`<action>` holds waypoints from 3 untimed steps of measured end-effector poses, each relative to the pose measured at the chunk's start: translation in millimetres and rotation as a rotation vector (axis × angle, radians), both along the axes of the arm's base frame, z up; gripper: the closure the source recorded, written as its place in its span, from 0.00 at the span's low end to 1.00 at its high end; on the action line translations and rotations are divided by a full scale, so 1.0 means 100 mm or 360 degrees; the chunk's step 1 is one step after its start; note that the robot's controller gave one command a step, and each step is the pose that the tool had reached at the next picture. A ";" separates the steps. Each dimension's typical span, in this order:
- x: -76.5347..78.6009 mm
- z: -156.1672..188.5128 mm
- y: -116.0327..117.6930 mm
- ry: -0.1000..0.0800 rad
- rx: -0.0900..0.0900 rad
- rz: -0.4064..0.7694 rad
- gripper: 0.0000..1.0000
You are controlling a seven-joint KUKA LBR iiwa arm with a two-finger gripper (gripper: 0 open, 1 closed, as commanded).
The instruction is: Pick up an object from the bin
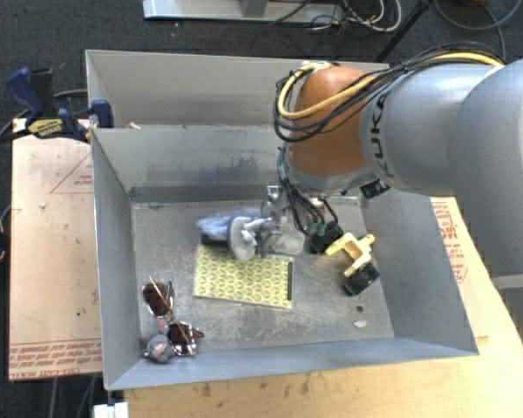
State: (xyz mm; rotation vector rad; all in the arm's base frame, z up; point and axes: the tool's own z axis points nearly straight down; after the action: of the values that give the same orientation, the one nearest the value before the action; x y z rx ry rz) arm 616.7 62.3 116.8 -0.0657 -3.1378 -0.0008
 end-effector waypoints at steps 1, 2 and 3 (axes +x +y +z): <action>0.00 0.14 0.00 0.0000 0.0000 0.0004 1.00; 0.06 0.43 -0.05 -0.0026 0.0002 0.0011 1.00; -0.01 0.57 0.02 0.0013 -0.0001 0.0006 1.00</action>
Offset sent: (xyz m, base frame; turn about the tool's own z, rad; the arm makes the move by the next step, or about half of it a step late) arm 0.0049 -0.0211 -0.0468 -0.0134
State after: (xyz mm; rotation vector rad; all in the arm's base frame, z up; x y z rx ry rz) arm 615.3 64.5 173.5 -0.0600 -3.1297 0.0008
